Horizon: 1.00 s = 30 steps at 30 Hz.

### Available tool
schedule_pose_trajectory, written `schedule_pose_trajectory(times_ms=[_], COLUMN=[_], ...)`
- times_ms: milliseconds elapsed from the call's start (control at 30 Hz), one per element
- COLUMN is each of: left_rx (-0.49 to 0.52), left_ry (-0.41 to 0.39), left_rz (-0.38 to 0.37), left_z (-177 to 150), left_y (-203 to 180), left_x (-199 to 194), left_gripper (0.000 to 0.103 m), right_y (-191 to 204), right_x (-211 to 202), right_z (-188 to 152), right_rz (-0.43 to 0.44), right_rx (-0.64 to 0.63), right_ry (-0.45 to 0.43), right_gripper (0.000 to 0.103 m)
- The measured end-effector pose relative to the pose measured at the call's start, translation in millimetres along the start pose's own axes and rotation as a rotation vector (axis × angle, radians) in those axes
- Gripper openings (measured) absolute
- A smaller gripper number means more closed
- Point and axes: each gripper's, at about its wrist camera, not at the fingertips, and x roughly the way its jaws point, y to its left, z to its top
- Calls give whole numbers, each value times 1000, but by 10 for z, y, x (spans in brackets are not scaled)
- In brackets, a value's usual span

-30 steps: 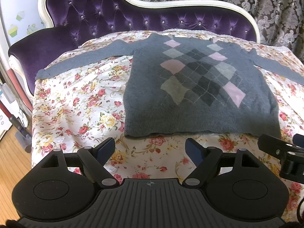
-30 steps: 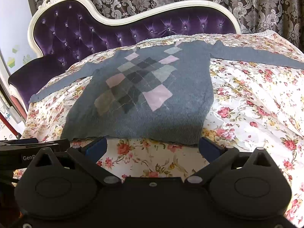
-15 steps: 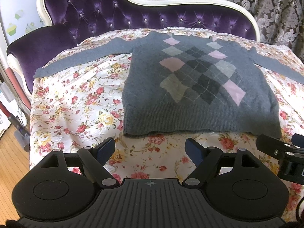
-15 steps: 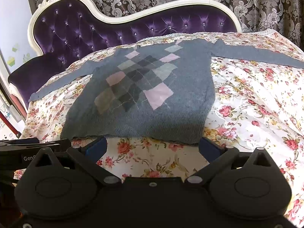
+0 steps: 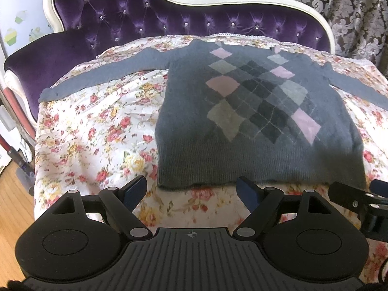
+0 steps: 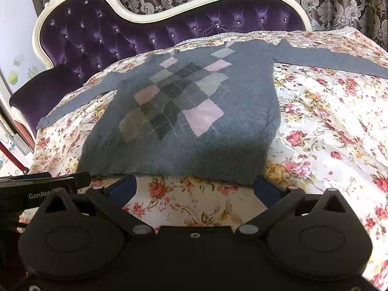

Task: Fold small clothes
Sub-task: 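Lower the right tool onto a sweater sleeve and close on its cuff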

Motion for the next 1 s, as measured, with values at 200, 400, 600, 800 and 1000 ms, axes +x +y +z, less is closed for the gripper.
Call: schedule_pose_trajectory(times_ms=[200,400,600,800,1000], left_rx=[12,36,73,84,68], left_ry=[-20,-35,-47,-68,-91], left_rz=[-16,-19,-29,-43,-44], left_z=[202,439,678,932,1194], left_y=[-20,-93,-205,-304,-383], left_x=[90,238,441,621,799], left_gripper=[80,80,80,80,80], right_y=[-66,-213,-480,-861,-1488], right_x=[73,113,165,245,365], right_z=[163,373,628,948,1248], right_rz=[42,75,97,81,34], right_rx=[29,76,144,190,255], right_ry=[19,32,38,7,-56], right_gripper=[102,102,102,102,102])
